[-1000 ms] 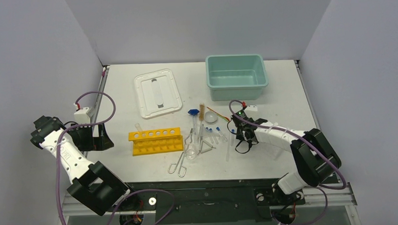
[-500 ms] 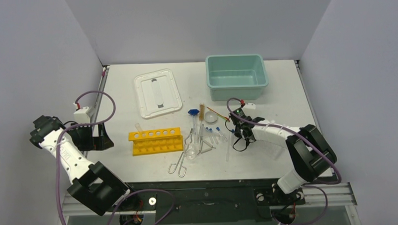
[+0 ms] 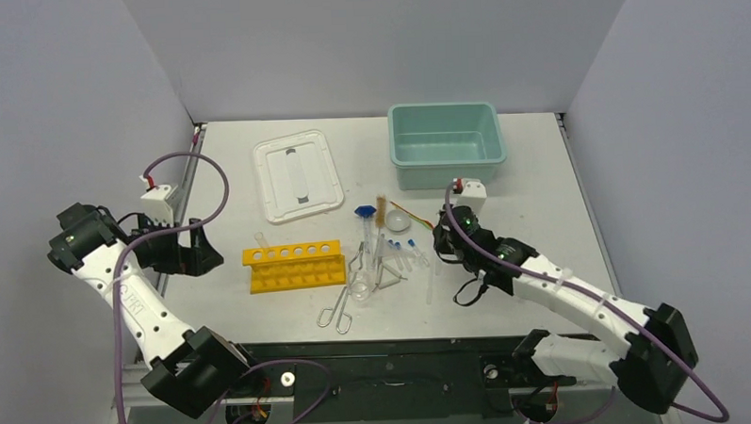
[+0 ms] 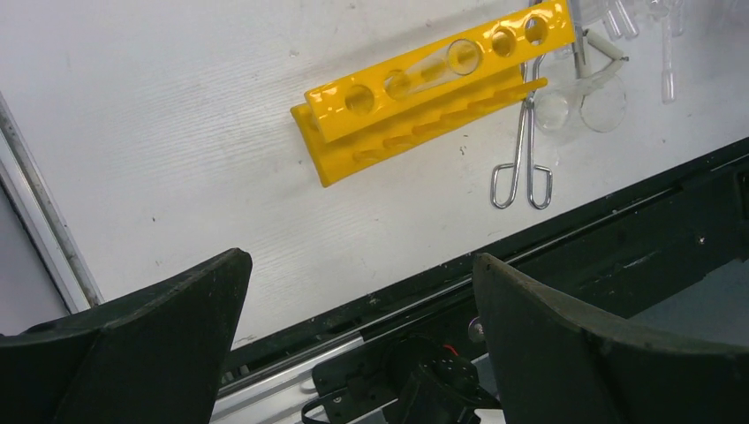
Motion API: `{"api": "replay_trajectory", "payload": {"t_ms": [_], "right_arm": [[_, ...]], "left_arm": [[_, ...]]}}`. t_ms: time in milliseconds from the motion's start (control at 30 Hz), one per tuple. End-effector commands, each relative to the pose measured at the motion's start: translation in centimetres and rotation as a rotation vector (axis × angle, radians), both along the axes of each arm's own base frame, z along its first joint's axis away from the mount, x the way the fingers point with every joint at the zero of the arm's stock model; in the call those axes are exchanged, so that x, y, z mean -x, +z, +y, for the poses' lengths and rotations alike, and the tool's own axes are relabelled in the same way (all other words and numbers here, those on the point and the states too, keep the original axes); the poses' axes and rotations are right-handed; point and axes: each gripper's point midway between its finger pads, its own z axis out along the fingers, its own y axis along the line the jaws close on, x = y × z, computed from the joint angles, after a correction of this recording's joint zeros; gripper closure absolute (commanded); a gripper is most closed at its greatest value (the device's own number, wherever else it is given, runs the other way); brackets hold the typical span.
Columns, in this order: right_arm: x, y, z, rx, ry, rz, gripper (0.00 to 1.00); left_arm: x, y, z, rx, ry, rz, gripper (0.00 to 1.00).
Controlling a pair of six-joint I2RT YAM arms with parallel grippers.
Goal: Organize the chemistry lab equipment
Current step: Pick up the test tube at the center of the board.
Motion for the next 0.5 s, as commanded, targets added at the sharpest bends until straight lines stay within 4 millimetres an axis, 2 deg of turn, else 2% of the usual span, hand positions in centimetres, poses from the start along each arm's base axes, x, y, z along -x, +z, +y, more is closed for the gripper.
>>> {"api": "replay_trajectory", "payload": {"t_ms": [0, 33, 67, 167, 200, 233, 267, 300, 333, 367, 400, 433, 467], "right_arm": [[0.8, 8.0, 3.3, -0.135, 0.109, -0.232, 1.0], [1.3, 9.7, 4.7, -0.172, 0.158, -0.289, 1.0], [1.4, 12.0, 5.3, -0.21, 0.179, -0.362, 1.0], [3.2, 16.1, 8.2, -0.279, 0.282, -0.485, 1.0], [3.6, 17.7, 9.2, -0.301, 0.315, -0.535, 1.0], [3.8, 18.2, 9.9, -0.304, 0.333, -0.55, 1.0], [4.2, 19.9, 10.8, -0.329, 0.363, -0.595, 1.0], [4.2, 20.1, 11.5, -0.329, 0.379, -0.603, 1.0], [4.5, 21.8, 12.3, -0.356, 0.404, -0.64, 1.0], [4.4, 22.0, 13.0, -0.357, 0.417, -0.645, 1.0], [4.6, 23.6, 13.6, -0.383, 0.432, -0.677, 1.0], [4.5, 24.6, 14.2, -0.396, 0.435, -0.691, 1.0], [4.5, 25.4, 14.6, -0.409, 0.445, -0.71, 1.0]], "left_arm": [[-0.2, 4.1, -2.5, 0.019, -0.051, -0.158, 0.03], [-0.3, 4.8, -2.9, 0.024, -0.058, -0.186, 0.03], [-0.7, 6.0, -3.7, 0.045, -0.073, -0.232, 0.03], [-1.5, 8.8, -5.9, 0.1, -0.132, -0.32, 0.03], [-2.3, 10.3, -6.3, 0.129, -0.121, -0.357, 0.03], [-2.7, 11.1, -7.1, 0.153, -0.138, -0.372, 0.03], [-3.6, 12.7, -7.5, 0.191, -0.119, -0.405, 0.03], [-3.9, 13.6, -8.6, 0.226, -0.155, -0.427, 0.03], [-4.8, 15.0, -8.9, 0.254, -0.143, -0.462, 0.03], [-4.8, 15.6, -10.5, 0.335, -0.148, -0.427, 0.03], [-5.6, 16.8, -10.9, 0.323, -0.181, -0.493, 0.03], [-5.4, 17.0, -12.7, 0.388, -0.207, -0.457, 0.03], [-5.8, 18.1, -13.4, 0.382, -0.245, -0.517, 0.03]]}}
